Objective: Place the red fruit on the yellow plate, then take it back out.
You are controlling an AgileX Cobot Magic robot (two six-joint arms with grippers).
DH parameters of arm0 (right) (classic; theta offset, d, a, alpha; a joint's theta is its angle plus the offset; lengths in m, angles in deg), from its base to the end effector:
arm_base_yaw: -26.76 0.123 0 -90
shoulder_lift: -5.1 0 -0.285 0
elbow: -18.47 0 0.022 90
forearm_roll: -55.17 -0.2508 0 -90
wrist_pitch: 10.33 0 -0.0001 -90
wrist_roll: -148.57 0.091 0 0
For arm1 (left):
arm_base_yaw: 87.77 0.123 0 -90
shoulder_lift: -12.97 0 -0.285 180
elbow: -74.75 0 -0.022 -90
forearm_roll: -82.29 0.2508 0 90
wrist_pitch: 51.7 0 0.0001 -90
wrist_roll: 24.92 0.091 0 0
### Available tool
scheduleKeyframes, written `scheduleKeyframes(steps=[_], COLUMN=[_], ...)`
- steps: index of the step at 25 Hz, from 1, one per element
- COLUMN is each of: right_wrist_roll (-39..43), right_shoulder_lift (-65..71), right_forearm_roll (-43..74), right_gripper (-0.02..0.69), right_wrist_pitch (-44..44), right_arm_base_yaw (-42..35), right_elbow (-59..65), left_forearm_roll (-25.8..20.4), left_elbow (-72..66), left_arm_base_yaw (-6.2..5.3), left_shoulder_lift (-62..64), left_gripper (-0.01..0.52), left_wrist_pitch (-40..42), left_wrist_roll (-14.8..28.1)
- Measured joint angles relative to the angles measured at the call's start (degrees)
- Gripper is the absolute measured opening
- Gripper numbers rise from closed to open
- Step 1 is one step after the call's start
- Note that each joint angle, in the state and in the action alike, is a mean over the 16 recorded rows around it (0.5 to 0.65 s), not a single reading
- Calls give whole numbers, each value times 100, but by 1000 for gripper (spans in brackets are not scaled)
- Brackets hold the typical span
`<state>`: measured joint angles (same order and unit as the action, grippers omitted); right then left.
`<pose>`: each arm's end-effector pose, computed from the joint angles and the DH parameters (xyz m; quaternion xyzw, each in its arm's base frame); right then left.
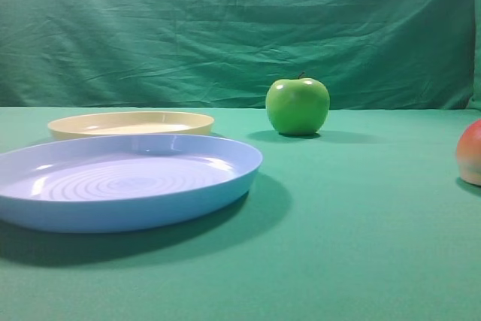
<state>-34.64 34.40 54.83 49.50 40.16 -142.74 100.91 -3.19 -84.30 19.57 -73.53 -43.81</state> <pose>0.0096 0.0028 0.4183 -0.1171 0.8001 0.0552 0.5858 0.0508 0.0139 0.1775 -0.0706 0.7914 0.0576 0.6045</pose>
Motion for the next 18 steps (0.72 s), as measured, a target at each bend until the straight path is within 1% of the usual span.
scheduleKeyframes(steps=[6,10,14,18], right_wrist_roll=[31,35,38,51], right_shoulder_lift=[-769,-1231,-1633,-1929], right_forearm_roll=[84,88,91,93], right_gripper=[0,0,0,0], right_wrist_pitch=[-1394,-2222,-2844,-3267], right_arm_base_yaw=[-603,-856,-980,-1032], right_elbow=[1630,2760,3765,4587], left_forearm_roll=[0,0,0,0], left_elbow=[0,0,0,0], left_arm_base_yaw=[0,0,0,0], left_shoulder_lift=[0,0,0,0], left_gripper=[0,0,0,0], left_wrist_pitch=[0,0,0,0], left_wrist_roll=[0,0,0,0])
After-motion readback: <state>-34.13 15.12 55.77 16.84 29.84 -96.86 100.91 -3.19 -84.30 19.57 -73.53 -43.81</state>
